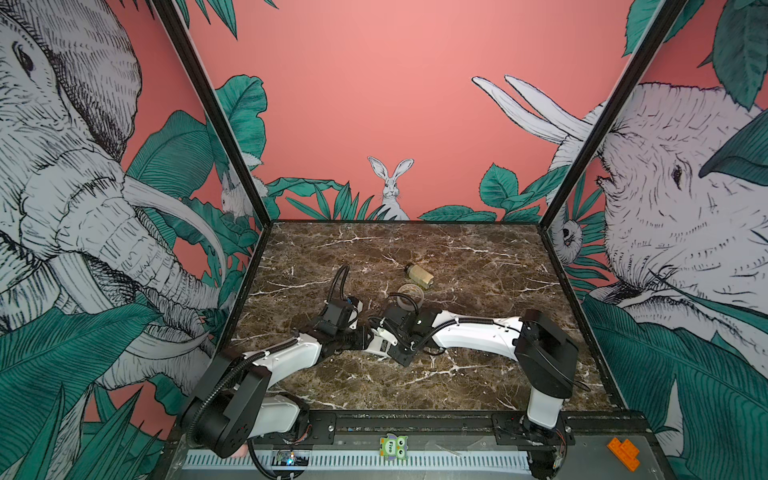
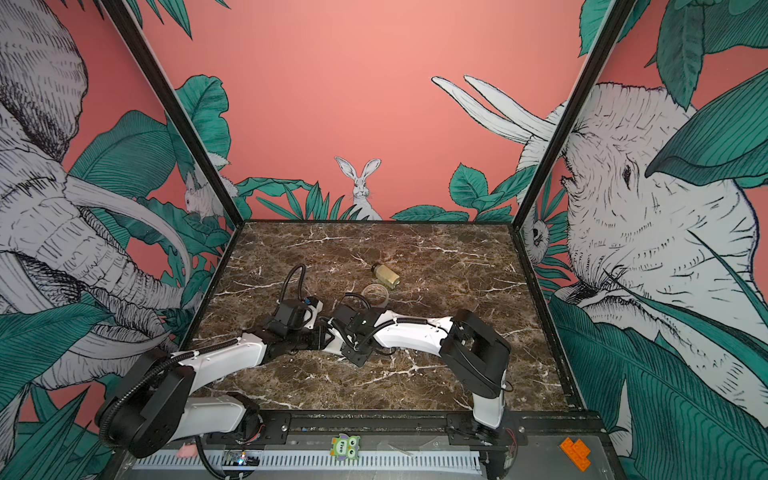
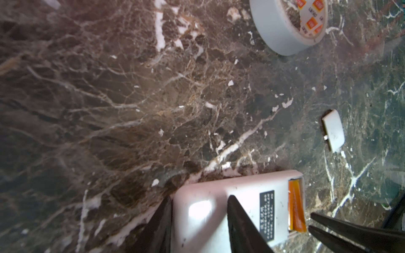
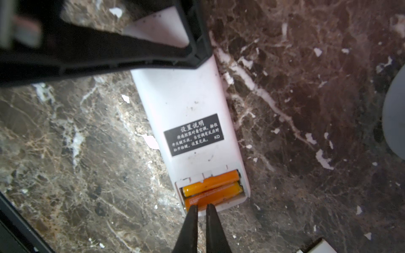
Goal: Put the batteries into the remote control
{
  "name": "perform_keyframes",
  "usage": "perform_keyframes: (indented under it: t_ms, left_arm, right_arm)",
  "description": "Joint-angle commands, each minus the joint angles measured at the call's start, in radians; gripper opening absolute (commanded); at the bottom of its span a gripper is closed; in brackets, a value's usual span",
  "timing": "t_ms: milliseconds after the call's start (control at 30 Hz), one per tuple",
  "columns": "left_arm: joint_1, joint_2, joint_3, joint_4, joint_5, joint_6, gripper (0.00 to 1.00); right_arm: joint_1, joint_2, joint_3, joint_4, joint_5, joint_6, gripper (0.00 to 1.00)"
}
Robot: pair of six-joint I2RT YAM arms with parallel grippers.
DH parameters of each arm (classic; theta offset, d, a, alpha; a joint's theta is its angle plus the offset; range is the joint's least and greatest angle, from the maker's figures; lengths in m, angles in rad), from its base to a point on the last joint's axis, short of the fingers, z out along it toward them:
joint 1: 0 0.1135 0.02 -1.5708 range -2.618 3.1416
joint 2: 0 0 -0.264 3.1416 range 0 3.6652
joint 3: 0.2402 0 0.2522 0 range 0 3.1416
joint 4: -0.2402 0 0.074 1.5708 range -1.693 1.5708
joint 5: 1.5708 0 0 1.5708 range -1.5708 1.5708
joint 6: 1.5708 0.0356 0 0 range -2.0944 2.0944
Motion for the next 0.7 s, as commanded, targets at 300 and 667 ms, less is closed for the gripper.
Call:
perform_keyframes:
  t_ms: [300,667]
  left_arm:
    - [0.004,0.021,-0.044,-0.075,0.004,0.001,0.43]
    - [0.004,0.023,-0.044,-0.078,0.003,-0.001,0.43]
  right_arm:
    - [-0.007,0.040,-0.010,0.015,0.005,-0.003,0.08]
    - [0.002,0.075,-0.039,0.005,0.023,-0.006,0.05]
